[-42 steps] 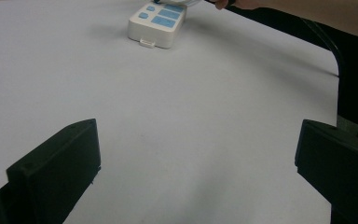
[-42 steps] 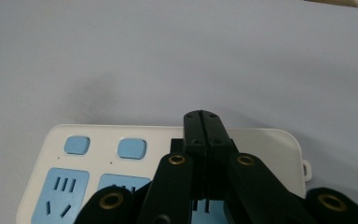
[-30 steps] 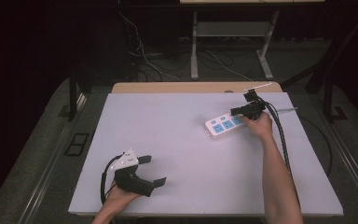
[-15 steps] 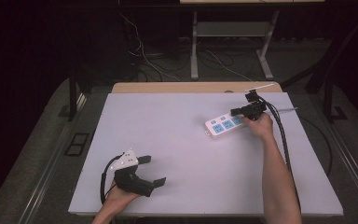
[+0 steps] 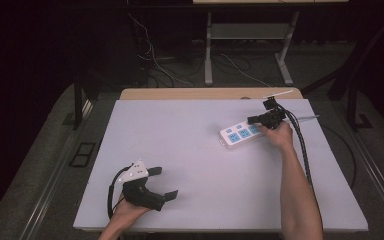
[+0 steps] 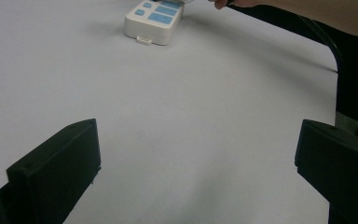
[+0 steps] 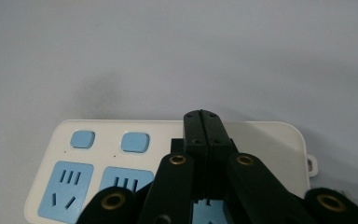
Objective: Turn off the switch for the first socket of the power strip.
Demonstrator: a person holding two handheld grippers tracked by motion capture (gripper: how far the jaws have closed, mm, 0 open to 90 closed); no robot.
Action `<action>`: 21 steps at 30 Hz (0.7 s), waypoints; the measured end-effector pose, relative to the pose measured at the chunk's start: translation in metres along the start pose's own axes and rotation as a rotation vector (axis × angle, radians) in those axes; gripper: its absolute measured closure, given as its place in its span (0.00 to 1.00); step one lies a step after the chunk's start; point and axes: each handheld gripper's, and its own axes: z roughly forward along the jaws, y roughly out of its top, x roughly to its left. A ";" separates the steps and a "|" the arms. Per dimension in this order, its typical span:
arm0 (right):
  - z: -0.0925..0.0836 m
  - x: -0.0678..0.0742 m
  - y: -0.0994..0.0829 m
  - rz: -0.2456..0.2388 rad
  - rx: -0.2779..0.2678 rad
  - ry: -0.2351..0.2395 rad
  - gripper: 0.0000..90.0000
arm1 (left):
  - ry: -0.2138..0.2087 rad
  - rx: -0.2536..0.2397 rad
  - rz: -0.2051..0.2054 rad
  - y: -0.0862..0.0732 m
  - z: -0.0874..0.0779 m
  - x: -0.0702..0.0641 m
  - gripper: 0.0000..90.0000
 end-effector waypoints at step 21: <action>-0.023 0.007 0.006 -0.014 -0.040 0.003 1.00 | 0.005 0.007 -0.009 0.000 0.003 0.001 0.00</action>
